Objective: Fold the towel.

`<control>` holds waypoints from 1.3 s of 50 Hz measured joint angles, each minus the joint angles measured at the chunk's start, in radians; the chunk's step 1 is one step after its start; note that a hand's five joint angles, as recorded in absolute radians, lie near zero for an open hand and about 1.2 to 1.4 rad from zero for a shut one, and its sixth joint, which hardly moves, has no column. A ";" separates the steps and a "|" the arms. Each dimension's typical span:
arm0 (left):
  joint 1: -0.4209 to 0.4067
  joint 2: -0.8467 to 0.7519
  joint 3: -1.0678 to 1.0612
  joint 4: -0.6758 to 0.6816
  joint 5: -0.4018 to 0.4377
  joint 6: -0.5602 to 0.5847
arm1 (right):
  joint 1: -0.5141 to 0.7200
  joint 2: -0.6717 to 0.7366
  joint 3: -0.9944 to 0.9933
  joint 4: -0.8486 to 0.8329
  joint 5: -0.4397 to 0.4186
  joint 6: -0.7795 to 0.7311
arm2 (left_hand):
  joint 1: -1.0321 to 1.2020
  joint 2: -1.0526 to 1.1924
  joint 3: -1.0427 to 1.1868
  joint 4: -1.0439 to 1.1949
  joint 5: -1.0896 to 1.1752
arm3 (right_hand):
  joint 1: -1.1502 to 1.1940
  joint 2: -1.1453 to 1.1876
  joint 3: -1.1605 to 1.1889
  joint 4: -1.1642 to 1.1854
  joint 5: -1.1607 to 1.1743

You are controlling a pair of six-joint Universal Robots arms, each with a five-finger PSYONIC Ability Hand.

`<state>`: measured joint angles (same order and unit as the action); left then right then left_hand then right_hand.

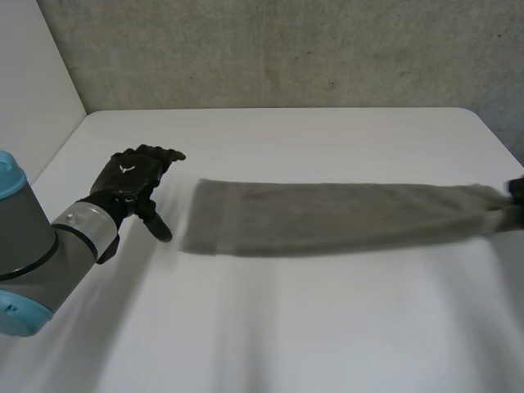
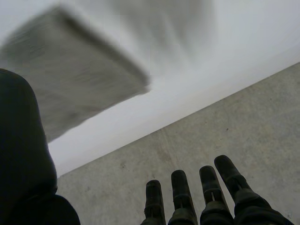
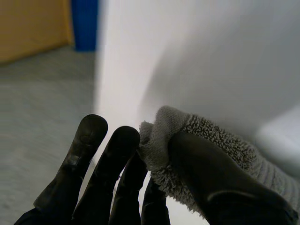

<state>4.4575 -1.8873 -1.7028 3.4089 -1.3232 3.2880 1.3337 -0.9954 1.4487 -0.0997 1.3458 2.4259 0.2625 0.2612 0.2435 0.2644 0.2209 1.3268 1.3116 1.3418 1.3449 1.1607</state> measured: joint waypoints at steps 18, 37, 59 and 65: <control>-0.008 0.037 0.066 0.006 -0.019 -0.002 | 0.516 -0.023 -0.336 0.057 0.034 0.052 | -0.002 -0.006 -0.004 0.000 -0.003 | 0.007 0.011 0.010 0.004 0.000; -0.038 0.010 0.100 0.102 -0.061 -0.004 | 0.959 0.264 -0.353 -0.006 0.029 -0.067 | -0.002 -0.006 -0.004 0.000 -0.005 | -0.902 -0.903 -0.896 -0.896 -0.932; -0.249 -0.195 0.253 0.096 -0.065 0.004 | 0.668 -0.120 0.041 0.054 0.032 0.284 | -0.001 -0.006 -0.004 0.000 -0.004 | -1.094 -1.060 -1.097 -1.088 -1.092; -0.320 -0.325 0.340 0.091 -0.082 0.024 | 0.569 -0.142 0.167 0.054 0.029 0.285 | -0.001 -0.006 -0.004 0.000 -0.004 | -1.063 -1.045 -1.078 -1.077 -1.067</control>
<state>4.1379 -2.2126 -1.3627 3.5000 -1.4057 3.3118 1.9026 -1.1378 1.6159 -0.0454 1.3748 2.7113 0.2610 0.2557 0.2399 0.2644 0.2173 0.2637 0.2670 0.2640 0.2675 0.0936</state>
